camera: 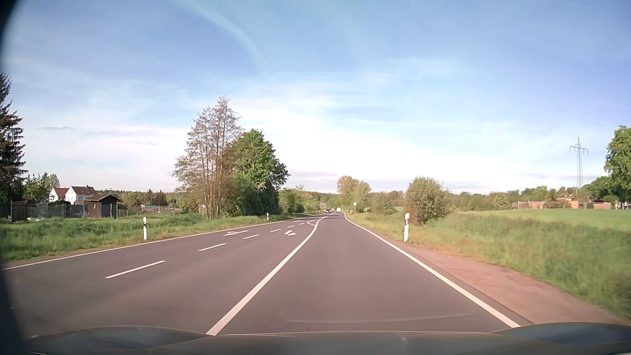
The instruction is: Follow the waypoints while adhering to traffic rules and regulations
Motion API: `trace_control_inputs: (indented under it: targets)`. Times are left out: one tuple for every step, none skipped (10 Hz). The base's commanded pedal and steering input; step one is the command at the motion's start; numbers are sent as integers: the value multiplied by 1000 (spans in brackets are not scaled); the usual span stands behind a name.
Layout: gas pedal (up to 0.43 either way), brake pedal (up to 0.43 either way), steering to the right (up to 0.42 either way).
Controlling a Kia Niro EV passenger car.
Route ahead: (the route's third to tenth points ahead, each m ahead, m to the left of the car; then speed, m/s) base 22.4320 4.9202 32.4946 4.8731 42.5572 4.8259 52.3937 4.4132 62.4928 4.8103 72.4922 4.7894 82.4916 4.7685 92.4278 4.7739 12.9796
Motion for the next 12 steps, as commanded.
trace_control_inputs:
  targets:
    - [441,0,-5]
    - [441,0,-5]
    - [441,0,-5]
    - [441,0,-6]
    - [441,0,-5]
    - [441,0,-5]
    - [441,0,-5]
    - [441,0,-5]
    - [441,0,-5]
    - [441,0,-5]
    - [441,0,-4]
    - [441,0,-4]
